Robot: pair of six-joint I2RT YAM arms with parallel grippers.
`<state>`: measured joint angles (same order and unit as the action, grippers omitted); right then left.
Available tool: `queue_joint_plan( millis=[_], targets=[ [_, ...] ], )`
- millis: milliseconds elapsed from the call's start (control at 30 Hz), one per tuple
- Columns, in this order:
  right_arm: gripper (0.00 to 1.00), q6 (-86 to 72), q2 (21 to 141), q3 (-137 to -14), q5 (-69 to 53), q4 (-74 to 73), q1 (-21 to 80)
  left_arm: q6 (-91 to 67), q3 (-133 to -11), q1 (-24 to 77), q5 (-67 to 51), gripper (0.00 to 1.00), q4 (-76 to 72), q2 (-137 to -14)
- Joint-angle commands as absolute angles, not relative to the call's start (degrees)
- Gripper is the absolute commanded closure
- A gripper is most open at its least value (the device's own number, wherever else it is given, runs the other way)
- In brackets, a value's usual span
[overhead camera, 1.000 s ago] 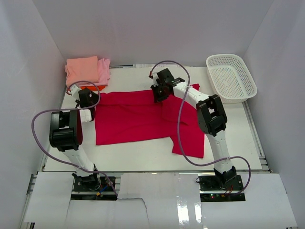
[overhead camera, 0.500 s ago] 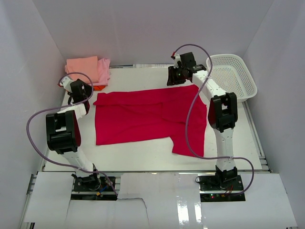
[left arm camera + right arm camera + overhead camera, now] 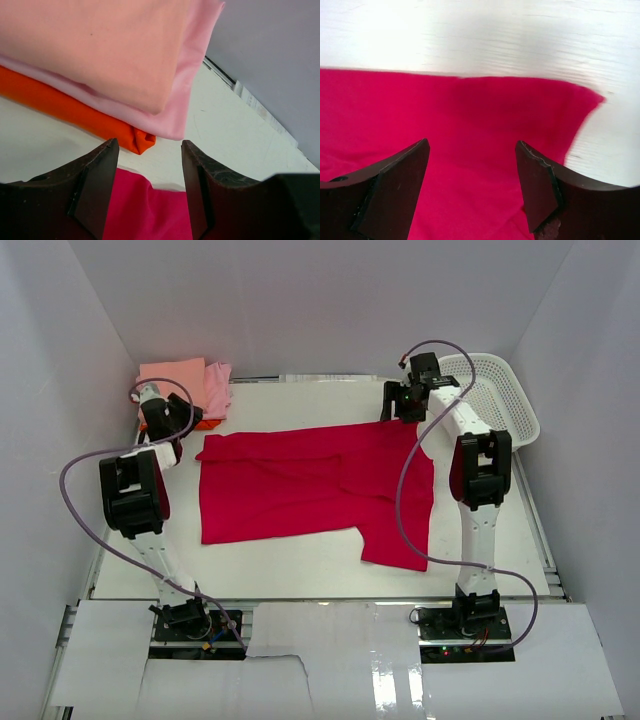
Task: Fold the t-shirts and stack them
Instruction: Fold the flattened tshirt in 1/3 of the way
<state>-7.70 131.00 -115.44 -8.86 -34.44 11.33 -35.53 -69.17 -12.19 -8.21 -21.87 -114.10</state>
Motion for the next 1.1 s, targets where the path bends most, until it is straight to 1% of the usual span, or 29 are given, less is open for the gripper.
queue_joint_plan(
  millis=[0, 167, 267, 667, 800, 867, 900, 933, 967, 1000, 1033, 1067],
  targets=[
    [0.24, -8.96, 131.57, -116.63, -4.14, -35.5, 10.29, -33.13, -71.8, -13.01, -12.74, 0.37, -22.5, -114.26],
    [0.23, -9.14, 132.71, -117.07, 1.91, -36.3, 9.49, -32.87, -72.77, -13.54, -14.58, 0.37, -22.67, -115.83],
    [0.23, -9.58, 133.42, -116.98, 3.42, -36.3, 9.05, -33.66, -74.17, -13.71, -18.01, 0.37, -22.85, -117.42],
    [0.24, -10.63, 136.67, -120.15, 6.68, -34.9, 6.77, -34.63, -76.11, -13.8, -22.93, 0.37, -25.75, -121.46],
    [0.28, -10.99, 138.07, -121.55, 5.54, -34.28, 5.98, -34.81, -77.08, -13.8, -24.43, 0.37, -26.98, -122.96],
    [0.35, -11.25, 138.78, -121.9, 4.84, -33.67, 5.8, -35.07, -77.96, -13.8, -25.31, 0.37, -27.86, -124.01],
    [0.41, -11.25, 139.04, -122.17, 3.7, -33.58, 5.71, -35.24, -78.31, -13.8, -26.53, 0.37, -28.21, -124.54],
    [0.6, -11.6, 139.48, -122.25, 3.26, -33.49, 5.54, -35.59, -79.27, -13.8, -26.98, 0.37, -28.39, -124.98],
    [0.67, -11.69, 139.74, -122.6, 2.9, -33.49, 5.62, -35.77, -79.54, -13.89, -27.24, 0.37, -28.48, -125.42],
    [0.76, -11.78, 140.01, -122.78, 2.47, -33.49, 5.62, -36.03, -79.8, -13.8, -27.42, 0.37, -28.48, -126.12],
    [0.91, -11.78, 140.36, -122.96, 2.29, -33.57, 5.54, -36.38, -79.98, -13.8, -27.94, 0.37, -28.74, -126.38],
    [0.92, -11.78, 140.54, -123.05, 2.02, -33.57, 5.54, -36.39, -80.24, -13.8, -28.12, 0.37, -28.74, -126.73]
  ],
)
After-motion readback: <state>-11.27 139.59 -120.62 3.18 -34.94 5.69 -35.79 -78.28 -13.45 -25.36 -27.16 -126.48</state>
